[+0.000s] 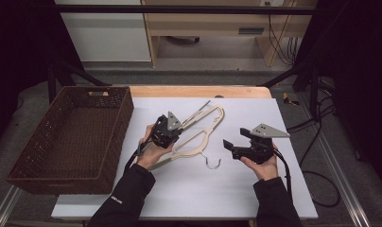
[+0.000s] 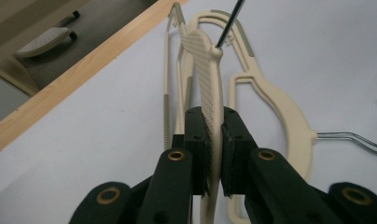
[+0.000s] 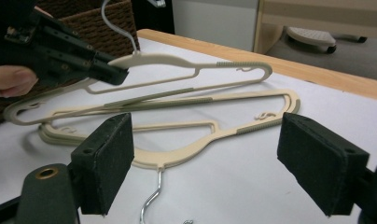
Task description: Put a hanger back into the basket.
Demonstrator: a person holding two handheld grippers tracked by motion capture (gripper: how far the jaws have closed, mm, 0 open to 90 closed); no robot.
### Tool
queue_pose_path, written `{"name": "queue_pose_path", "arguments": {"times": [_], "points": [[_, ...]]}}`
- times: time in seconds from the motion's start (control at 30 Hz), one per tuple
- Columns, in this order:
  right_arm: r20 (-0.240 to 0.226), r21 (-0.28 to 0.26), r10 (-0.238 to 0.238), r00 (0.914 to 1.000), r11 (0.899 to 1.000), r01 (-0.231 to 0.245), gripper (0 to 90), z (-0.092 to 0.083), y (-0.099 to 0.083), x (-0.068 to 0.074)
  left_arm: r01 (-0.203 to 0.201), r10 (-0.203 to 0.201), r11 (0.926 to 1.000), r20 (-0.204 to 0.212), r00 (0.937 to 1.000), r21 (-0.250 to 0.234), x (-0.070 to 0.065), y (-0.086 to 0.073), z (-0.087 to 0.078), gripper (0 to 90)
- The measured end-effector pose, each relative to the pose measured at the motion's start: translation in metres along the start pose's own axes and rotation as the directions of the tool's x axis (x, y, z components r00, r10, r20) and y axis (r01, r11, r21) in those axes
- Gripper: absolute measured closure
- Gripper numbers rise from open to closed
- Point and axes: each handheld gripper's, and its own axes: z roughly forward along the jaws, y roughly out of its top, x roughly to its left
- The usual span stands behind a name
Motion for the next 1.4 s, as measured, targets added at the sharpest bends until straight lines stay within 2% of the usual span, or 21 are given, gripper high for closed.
{"name": "queue_pose_path", "arguments": {"times": [0.13, 0.17, 0.37, 0.47, 0.57, 0.73, 0.83, 0.87, 0.9, 0.93, 1.0, 1.1, 1.27, 1.4], "points": [[0.007, 0.003, 0.007, 1.0000, 1.000, -0.007, 16.0, -0.006, -0.005, -0.001, 0.034, -0.034, 0.9993, -0.031, 0.9989, -0.017, 0.013, -0.002, -0.005, 85.7], [0.014, 0.000, 0.011, 0.9998, 1.000, -0.011, 15.3, -0.006, -0.006, 0.000, 0.031, -0.032, 0.9995, -0.027, 0.9991, -0.009, 0.017, -0.003, -0.007, 85.9], [0.011, -0.001, 0.023, 0.9997, 1.000, -0.023, 13.5, -0.019, -0.015, -0.002, 0.094, -0.095, 0.9946, -0.020, 0.9953, -0.044, 0.033, -0.008, -0.019, 86.0], [0.015, -0.012, 0.032, 0.9994, 0.999, -0.031, 13.1, -0.028, -0.019, -0.004, 0.129, -0.129, 0.9882, -0.001, 0.9916, -0.083, 0.035, -0.007, -0.031, 86.1], [0.021, -0.031, 0.044, 0.9988, 0.999, -0.043, 11.8, -0.036, -0.020, -0.005, 0.141, -0.141, 0.9828, 0.010, 0.9900, -0.120, 0.036, -0.002, -0.049, 86.1], [0.024, -0.034, 0.040, 0.9989, 0.999, -0.039, 8.9, -0.045, -0.024, -0.006, 0.177, -0.170, 0.9681, 0.053, 0.9840, -0.177, 0.040, 0.004, -0.078, 86.1], [0.042, -0.036, 0.039, 0.9984, 0.999, -0.037, 7.1, -0.048, -0.026, -0.007, 0.175, -0.163, 0.9658, 0.076, 0.9837, -0.192, 0.044, 0.006, -0.096, 86.1], [0.041, -0.036, 0.039, 0.9984, 0.999, -0.037, 6.6, -0.049, -0.026, -0.007, 0.181, -0.167, 0.9621, 0.083, 0.9824, -0.204, 0.045, 0.007, -0.102, 86.1], [0.048, -0.039, 0.043, 0.9979, 0.998, -0.041, 6.5, -0.050, -0.026, -0.007, 0.171, -0.157, 0.9645, 0.083, 0.9840, -0.201, 0.046, 0.008, -0.107, 86.1], [0.045, -0.039, 0.042, 0.9981, 0.998, -0.040, 6.3, -0.051, -0.027, -0.007, 0.178, -0.163, 0.9603, 0.088, 0.9827, -0.214, 0.046, 0.008, -0.112, 86.1], [0.047, -0.042, 0.040, 0.9981, 0.998, -0.038, 5.7, -0.051, -0.028, -0.007, 0.166, -0.148, 0.9609, 0.096, 0.9843, -0.221, 0.048, 0.009, -0.125, 86.1], [0.049, -0.039, 0.042, 0.9979, 0.998, -0.040, 5.2, -0.052, -0.028, -0.007, 0.169, -0.146, 0.9526, 0.110, 0.9832, -0.253, 0.053, 0.009, -0.145, 86.1], [0.044, -0.034, 0.040, 0.9982, 0.999, -0.038, 5.0, -0.053, -0.029, -0.007, 0.155, -0.130, 0.9462, 0.106, 0.9858, -0.284, 0.068, 0.006, -0.175, 86.1], [0.044, -0.028, 0.033, 0.9985, 0.999, -0.032, 4.8, -0.052, -0.030, -0.006, 0.160, -0.138, 0.9409, 0.094, 0.9861, -0.299, 0.082, 0.000, -0.192, 86.1]]}}
